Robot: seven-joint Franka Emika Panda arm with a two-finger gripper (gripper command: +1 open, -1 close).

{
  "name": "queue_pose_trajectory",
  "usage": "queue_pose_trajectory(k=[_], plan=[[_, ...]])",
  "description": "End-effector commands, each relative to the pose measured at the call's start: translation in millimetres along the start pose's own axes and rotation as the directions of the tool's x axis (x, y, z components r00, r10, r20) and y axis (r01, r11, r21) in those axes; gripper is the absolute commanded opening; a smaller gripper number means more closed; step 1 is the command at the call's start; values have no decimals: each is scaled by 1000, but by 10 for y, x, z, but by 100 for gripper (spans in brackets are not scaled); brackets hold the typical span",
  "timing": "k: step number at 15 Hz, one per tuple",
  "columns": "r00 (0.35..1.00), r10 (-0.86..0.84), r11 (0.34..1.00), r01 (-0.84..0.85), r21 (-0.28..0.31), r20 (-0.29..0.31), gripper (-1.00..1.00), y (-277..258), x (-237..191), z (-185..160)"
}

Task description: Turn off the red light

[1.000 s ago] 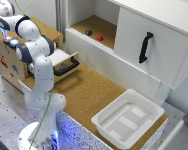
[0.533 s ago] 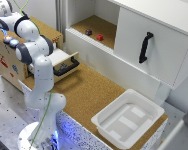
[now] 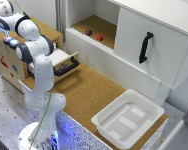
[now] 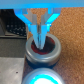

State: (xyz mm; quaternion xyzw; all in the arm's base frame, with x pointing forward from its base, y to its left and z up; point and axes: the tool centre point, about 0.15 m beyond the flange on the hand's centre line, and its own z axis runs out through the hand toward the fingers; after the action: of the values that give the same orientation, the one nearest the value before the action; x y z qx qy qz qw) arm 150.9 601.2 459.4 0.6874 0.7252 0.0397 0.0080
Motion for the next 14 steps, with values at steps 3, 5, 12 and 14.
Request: queue_pose_trajectory(k=[3, 5, 12, 14], plan=[[983, 9, 1000, -10, 6, 186, -100, 90, 462, -529], [983, 21, 998, -9, -65, 183, 100, 111, 473, -974], [982, 2, 996, 14, -84, 190, 100, 103, 562, -1018], [982, 12, 997, 4, -82, 188, 100, 80, 524, -985]])
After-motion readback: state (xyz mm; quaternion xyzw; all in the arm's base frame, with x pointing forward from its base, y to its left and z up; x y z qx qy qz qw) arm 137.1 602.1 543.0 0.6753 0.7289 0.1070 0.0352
